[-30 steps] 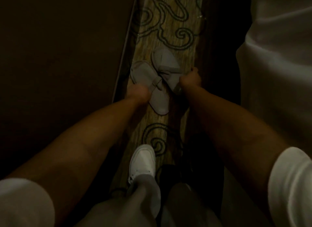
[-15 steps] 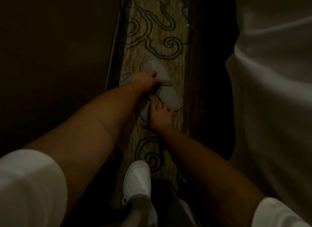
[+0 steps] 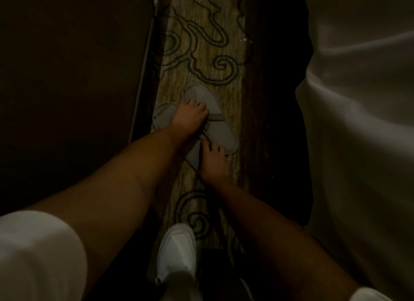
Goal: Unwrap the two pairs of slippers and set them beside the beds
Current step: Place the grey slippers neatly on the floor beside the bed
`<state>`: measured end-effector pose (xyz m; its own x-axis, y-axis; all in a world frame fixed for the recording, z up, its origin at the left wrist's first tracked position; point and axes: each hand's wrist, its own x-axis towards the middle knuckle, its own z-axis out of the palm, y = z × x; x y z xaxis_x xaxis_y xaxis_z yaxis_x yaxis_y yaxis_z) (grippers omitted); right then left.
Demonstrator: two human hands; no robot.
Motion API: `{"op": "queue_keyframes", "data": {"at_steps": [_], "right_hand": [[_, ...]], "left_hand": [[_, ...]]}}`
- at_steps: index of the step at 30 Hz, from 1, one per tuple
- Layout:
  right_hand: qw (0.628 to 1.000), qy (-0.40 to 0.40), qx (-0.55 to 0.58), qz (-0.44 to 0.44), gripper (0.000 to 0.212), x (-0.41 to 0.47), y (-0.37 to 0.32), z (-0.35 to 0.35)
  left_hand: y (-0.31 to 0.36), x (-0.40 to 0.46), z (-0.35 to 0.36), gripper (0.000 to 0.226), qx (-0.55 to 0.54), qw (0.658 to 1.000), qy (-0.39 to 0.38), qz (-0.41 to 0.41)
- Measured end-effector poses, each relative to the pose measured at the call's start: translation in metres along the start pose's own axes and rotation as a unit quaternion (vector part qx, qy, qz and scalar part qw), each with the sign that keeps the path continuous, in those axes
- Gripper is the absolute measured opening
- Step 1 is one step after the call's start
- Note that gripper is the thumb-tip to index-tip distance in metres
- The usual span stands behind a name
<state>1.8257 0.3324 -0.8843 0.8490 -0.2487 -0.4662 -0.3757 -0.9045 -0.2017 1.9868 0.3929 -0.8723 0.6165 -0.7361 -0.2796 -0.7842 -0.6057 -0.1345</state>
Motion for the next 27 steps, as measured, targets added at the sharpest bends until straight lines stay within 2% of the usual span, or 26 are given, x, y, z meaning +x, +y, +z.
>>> {"op": "queue_keyframes", "data": {"at_steps": [6,10,13,15,17,19,23,25,27], "right_hand": [[1.0,-0.006,0.023,0.009,0.092,0.003,0.008,-0.003],[0.998,0.048,0.003,0.029,0.076,0.014,0.042,-0.021],[1.0,0.002,-0.02,0.001,0.08,0.024,0.06,-0.038],[0.999,-0.009,-0.043,-0.023,0.083,0.021,0.057,-0.039],[0.997,-0.004,-0.063,-0.048,0.083,0.019,0.047,-0.035],[0.994,0.012,-0.077,-0.07,0.077,0.021,0.037,-0.033],[0.994,0.033,-0.063,-0.088,0.061,0.039,0.023,-0.037],[0.993,0.017,-0.052,-0.102,0.067,0.046,0.023,-0.039],[0.992,0.005,-0.048,-0.117,0.082,0.048,0.034,-0.041]], "left_hand": [[0.002,-0.004,-0.003,0.03,-0.035,0.999,0.01,-0.002],[-0.003,-0.009,-0.004,0.031,-0.087,0.995,0.012,-0.044],[-0.013,-0.009,0.0,0.042,-0.144,0.987,0.011,-0.075],[-0.017,-0.009,0.006,0.054,-0.127,0.989,-0.012,-0.07],[-0.02,-0.009,0.01,0.054,-0.1,0.993,-0.005,-0.063],[-0.028,-0.005,0.009,0.048,-0.093,0.994,0.0,-0.056],[-0.041,0.003,0.001,0.052,-0.092,0.992,-0.056,-0.063],[-0.046,0.0,0.001,0.05,-0.11,0.99,-0.052,-0.072],[-0.049,-0.003,0.003,0.039,-0.114,0.99,-0.021,-0.086]]}}
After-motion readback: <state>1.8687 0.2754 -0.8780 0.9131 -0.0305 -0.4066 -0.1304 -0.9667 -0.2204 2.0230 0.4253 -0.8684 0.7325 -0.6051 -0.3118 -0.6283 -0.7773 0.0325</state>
